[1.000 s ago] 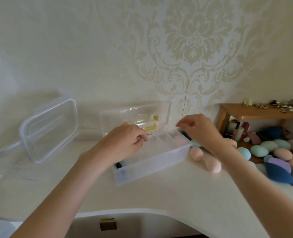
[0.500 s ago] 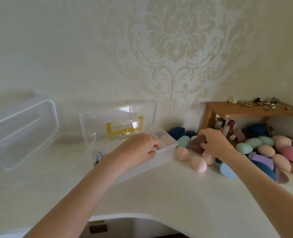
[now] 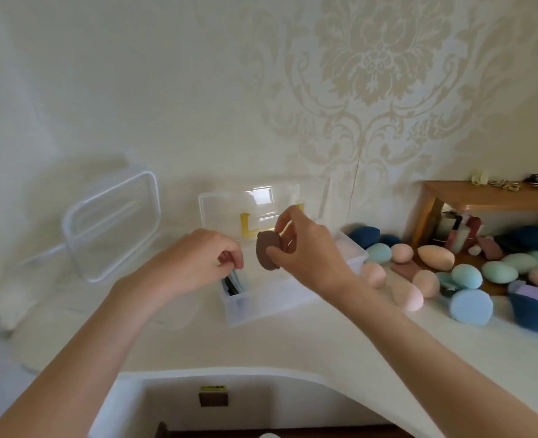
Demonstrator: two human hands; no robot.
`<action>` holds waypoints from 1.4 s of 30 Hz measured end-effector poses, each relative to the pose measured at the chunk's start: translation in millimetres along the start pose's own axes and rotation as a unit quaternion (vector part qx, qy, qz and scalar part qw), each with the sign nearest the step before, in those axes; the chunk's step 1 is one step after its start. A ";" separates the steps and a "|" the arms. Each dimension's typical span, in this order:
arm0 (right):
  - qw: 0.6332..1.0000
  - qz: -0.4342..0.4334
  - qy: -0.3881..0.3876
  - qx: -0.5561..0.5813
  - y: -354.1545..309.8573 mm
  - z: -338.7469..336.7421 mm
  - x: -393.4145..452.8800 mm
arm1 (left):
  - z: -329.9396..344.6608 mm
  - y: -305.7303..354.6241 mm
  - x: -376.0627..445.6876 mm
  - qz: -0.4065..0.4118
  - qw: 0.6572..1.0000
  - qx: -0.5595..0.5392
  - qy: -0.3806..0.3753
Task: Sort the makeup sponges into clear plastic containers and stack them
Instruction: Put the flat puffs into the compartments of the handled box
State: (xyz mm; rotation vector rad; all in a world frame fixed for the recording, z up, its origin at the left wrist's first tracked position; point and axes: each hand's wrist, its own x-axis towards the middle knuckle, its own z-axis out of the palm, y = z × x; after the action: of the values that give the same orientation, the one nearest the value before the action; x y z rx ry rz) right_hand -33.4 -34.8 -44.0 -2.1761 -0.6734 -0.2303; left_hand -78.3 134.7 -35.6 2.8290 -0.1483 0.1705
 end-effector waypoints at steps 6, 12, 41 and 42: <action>0.996 -0.042 0.005 -0.073 -1.7 31.0 -1.7 | 8.8 -7.0 0.0 0.006 0.998 0.022 -0.060; 0.994 -0.056 0.035 -0.084 0.2 36.6 0.4 | 8.3 -6.6 3.9 -0.002 0.997 -0.054 -0.048; 0.989 0.048 0.048 -0.128 45.6 -42.9 14.4 | 25.7 26.8 33.9 0.067 0.996 -0.049 0.012; 0.977 0.094 0.054 -0.183 63.1 -58.9 17.3 | 27.7 30.3 37.5 0.072 0.996 -0.053 0.000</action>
State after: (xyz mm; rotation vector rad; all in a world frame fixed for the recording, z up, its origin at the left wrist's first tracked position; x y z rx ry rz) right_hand 18.8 -105.6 -41.6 -2.5398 -0.3817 -0.3954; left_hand -42.1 94.3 -48.0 2.7127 -0.3511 0.1869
